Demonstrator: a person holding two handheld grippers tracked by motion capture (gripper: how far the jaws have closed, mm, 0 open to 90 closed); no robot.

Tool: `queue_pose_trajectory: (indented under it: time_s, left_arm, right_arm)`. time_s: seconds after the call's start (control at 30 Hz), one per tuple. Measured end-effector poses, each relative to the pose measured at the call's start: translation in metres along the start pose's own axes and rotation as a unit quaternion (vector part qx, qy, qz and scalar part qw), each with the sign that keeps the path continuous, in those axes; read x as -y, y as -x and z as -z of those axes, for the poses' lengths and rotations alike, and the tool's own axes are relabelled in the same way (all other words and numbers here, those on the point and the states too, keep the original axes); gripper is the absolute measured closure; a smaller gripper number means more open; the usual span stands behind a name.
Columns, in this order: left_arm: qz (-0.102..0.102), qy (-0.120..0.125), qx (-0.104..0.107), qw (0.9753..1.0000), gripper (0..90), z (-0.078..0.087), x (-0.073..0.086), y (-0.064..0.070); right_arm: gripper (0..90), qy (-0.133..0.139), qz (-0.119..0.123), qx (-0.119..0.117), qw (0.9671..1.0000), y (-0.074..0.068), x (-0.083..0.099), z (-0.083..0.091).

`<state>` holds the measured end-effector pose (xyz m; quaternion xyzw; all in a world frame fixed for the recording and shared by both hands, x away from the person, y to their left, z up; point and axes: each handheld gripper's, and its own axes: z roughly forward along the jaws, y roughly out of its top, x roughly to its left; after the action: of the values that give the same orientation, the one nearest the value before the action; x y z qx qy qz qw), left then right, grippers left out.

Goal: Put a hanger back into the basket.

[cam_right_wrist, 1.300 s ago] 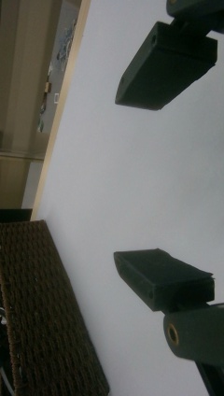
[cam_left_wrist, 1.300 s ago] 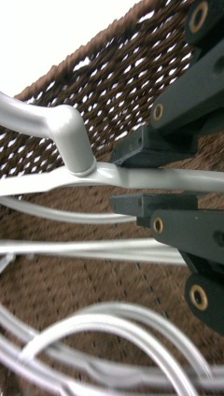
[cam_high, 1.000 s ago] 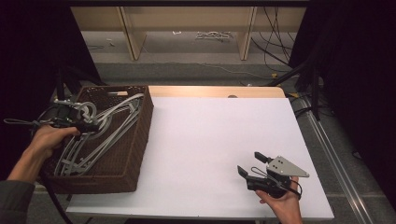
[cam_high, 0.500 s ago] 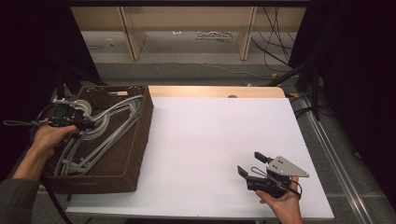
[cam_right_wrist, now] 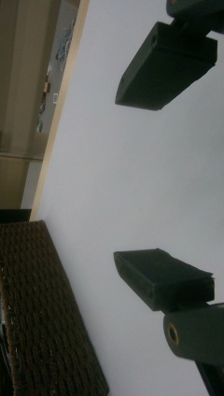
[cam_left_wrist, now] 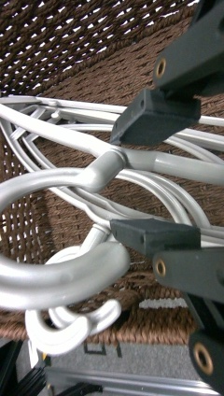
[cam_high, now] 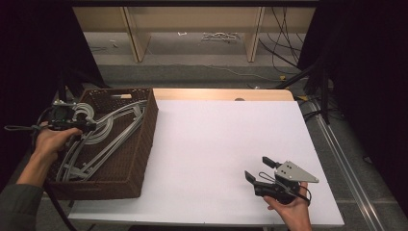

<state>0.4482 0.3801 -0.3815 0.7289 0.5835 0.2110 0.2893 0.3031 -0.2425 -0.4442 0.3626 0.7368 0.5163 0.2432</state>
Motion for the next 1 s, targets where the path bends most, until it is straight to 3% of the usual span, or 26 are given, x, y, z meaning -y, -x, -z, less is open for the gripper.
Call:
queue_pose_trajectory:
  time_s: [0.13,0.23,0.27,0.37,0.43,0.87,0.97,1.0]
  left_arm:
    - [-0.010,0.005,-0.002,0.9999,47.2,0.004,0.001,0.005]
    - [-0.036,-0.007,-0.008,0.9993,55.3,0.002,0.001,0.007]
    - [-0.047,-0.011,-0.012,0.9988,62.0,0.002,0.001,0.007]
    - [-0.058,-0.023,0.003,0.9981,73.9,-0.005,0.003,0.009]
    - [-0.067,-0.031,-0.006,0.9973,80.1,-0.008,0.002,0.010]
    - [-0.035,-0.043,-0.030,0.9980,78.5,-0.024,0.004,-0.003]
    - [-0.009,-0.034,-0.021,0.9992,74.4,-0.026,0.005,-0.009]
    - [-0.009,-0.029,-0.022,0.9993,73.6,-0.025,0.005,-0.009]
  right_arm:
    - [21.6,-0.003,0.000,-0.001,1.0000,-0.001,0.000,0.000]
    - [21.6,-0.003,0.001,-0.001,1.0000,-0.001,0.000,0.000]
    - [21.6,-0.002,0.000,-0.001,1.0000,-0.001,0.000,0.000]
    - [21.6,-0.003,0.000,0.000,1.0000,-0.001,0.000,0.000]
    - [21.6,0.000,0.000,-0.001,1.0000,0.000,0.000,0.000]
    - [21.6,-0.001,-0.001,-0.002,1.0000,0.000,0.000,0.000]
    - [21.6,-0.002,-0.001,-0.003,1.0000,-0.001,0.000,0.000]
    - [21.6,-0.001,0.000,-0.003,1.0000,-0.001,0.000,0.000]
